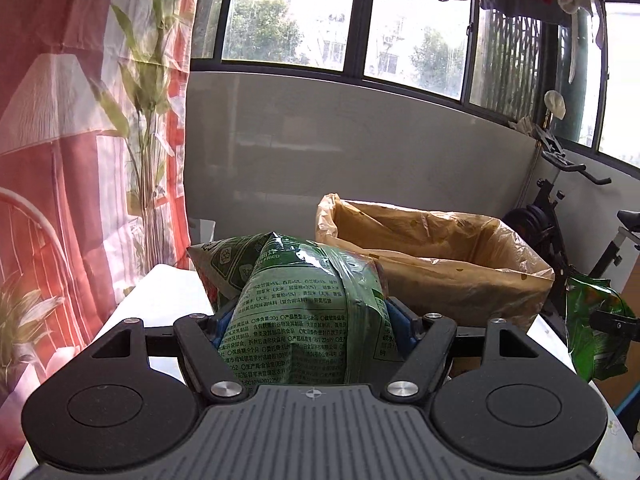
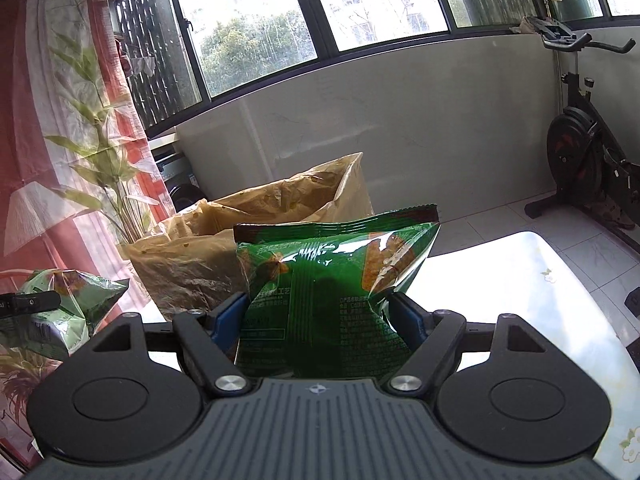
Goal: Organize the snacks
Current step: 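Carry both green bags over the box and open both tools, then withdraw both tools from the box back toward the snack pile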
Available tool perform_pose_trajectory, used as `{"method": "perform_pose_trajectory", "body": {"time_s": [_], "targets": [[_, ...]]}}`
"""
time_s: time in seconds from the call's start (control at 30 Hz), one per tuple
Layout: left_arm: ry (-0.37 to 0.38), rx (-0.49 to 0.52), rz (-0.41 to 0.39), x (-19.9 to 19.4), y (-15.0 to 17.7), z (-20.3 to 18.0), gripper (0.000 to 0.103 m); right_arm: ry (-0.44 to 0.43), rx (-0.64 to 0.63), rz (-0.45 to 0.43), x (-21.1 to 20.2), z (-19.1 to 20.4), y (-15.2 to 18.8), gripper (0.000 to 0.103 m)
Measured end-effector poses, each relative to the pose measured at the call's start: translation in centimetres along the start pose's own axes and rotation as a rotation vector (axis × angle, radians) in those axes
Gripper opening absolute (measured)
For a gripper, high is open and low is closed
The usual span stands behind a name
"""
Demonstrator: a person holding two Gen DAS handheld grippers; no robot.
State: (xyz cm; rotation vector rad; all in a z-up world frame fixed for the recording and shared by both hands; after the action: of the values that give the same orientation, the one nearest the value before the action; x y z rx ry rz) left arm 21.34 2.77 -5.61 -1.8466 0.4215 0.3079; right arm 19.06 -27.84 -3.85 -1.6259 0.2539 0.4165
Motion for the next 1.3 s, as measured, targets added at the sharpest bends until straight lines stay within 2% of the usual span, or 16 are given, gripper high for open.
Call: {"method": "perform_pose_trajectory", "body": {"time_s": [0.17, 0.33, 0.43, 0.53, 0.63, 0.83, 1.03, 1.1, 1.17, 1.3], "targets": [[0.045, 0.044, -0.044, 0.3, -2.2, -2.0, 0.075, 0.032, -0.069, -0.052, -0.2, 0.1, -3.0, 0.078], [0.108, 0.113, -0.11, 0.8, -4.4, -4.6, 0.075, 0.002, -0.115, -0.108, 0.5, 0.6, -5.9, 0.078], [0.142, 0.169, -0.125, 2.7, -5.6, -6.1, 0.075, -0.008, -0.141, -0.119, 2.4, 0.9, -7.2, 0.078], [0.139, 0.235, -0.143, 5.6, -6.8, -8.2, 0.075, -0.025, -0.14, -0.124, 5.0, 1.0, -8.4, 0.078], [0.093, 0.28, -0.162, 9.0, -7.6, -10.1, 0.076, -0.017, -0.153, -0.14, 8.0, 1.3, -9.7, 0.078], [0.036, 0.326, -0.107, 15.3, -7.3, -12.7, 0.076, 0.004, -0.18, -0.104, 13.3, 1.9, -10.0, 0.078], [-0.009, 0.304, -0.036, 19.5, -5.9, -13.2, 0.077, -0.008, -0.151, -0.075, 16.1, 1.6, -9.3, 0.081], [-0.017, 0.324, -0.019, 20.1, -5.3, -13.0, 0.09, 0.003, -0.162, -0.053, 16.8, 1.8, -9.0, 0.083], [-0.021, 0.332, -0.017, 20.2, -5.0, -12.7, 0.091, -0.001, -0.172, -0.034, 17.3, 2.0, -8.7, 0.089], [0.003, 0.294, 0.005, 19.6, -5.3, -11.4, 0.091, -0.01, -0.153, -0.021, 16.8, 1.7, -8.2, 0.09]]}}
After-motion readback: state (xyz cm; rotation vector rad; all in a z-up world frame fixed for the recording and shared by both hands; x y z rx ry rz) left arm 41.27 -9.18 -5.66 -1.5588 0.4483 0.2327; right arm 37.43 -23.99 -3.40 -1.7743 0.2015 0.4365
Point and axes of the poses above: each gripper's, at about its wrist camera, not at the fingertips, and x roughly the way its jaws point, z to its left, y to its underside, the point moved 1 cm from there along x, roughly the way its jaws point, and after that the axes turned 15 degrees about -x, right-handed, at the moved point
